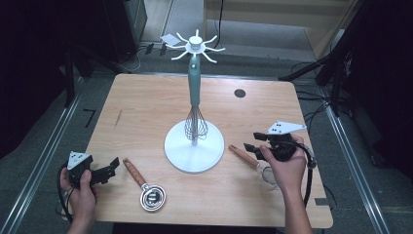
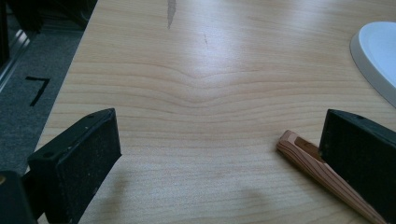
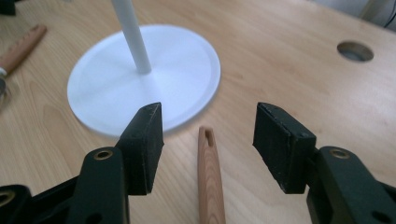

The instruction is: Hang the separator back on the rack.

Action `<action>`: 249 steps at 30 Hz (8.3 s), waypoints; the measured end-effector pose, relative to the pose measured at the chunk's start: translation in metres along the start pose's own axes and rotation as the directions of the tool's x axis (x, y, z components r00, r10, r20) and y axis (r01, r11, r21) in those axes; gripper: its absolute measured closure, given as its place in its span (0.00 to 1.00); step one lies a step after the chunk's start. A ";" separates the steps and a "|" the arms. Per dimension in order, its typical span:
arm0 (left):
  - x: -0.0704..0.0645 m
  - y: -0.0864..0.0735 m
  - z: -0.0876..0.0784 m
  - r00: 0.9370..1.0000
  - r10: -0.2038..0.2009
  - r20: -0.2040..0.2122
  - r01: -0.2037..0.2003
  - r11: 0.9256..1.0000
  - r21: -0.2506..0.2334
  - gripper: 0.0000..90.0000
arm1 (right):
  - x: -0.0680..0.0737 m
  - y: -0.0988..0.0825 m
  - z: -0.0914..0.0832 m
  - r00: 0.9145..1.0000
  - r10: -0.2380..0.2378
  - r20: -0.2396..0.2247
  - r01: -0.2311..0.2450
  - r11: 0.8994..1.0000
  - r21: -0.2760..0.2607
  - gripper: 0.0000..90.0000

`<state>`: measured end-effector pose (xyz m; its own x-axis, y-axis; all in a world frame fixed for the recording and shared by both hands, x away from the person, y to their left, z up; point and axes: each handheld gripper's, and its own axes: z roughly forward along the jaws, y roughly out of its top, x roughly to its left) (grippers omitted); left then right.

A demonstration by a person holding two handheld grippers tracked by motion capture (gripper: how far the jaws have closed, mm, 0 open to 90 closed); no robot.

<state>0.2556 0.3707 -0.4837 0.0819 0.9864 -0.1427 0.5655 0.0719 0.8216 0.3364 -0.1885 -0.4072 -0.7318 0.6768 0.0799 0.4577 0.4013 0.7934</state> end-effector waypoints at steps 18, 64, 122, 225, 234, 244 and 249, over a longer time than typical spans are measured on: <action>0.000 0.000 0.000 1.000 -0.003 -0.001 0.003 1.000 0.002 0.00 | -0.005 -0.012 0.023 1.000 -0.031 -0.002 0.029 0.926 0.377 0.60; 0.000 0.000 0.000 1.000 0.002 -0.003 -0.002 1.000 0.006 0.00 | -0.006 -0.023 0.057 0.996 -0.094 -0.008 0.078 0.777 0.624 0.78; 0.000 0.000 0.000 1.000 -0.003 -0.001 0.003 1.000 0.008 0.00 | -0.009 -0.016 0.020 0.999 0.029 0.041 -0.038 0.971 0.237 0.80; -0.001 0.000 -0.001 1.000 0.002 -0.008 -0.002 1.000 0.003 0.00 | 0.093 0.078 -0.059 1.000 -0.022 0.007 0.022 0.822 -0.569 0.80; -0.001 0.000 -0.001 1.000 0.005 -0.006 -0.004 1.000 0.004 0.00 | 0.096 0.087 -0.058 1.000 -0.022 0.014 0.026 0.809 -0.587 0.80; -0.001 0.000 0.000 1.000 0.003 -0.006 -0.003 1.000 0.002 0.00 | 0.099 0.097 -0.058 1.000 -0.016 0.023 0.026 0.799 -0.601 0.80; -0.001 0.000 0.000 1.000 0.003 -0.006 -0.003 1.000 0.002 0.00 | 0.101 0.102 -0.056 0.999 -0.015 0.035 0.033 0.799 -0.601 0.80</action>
<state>0.2550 0.3698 -0.4836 0.0787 0.9874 -0.1373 0.5671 0.0689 0.8207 0.2807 -0.1138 -0.2840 -0.7208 0.6915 0.0467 0.0379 -0.0280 0.9989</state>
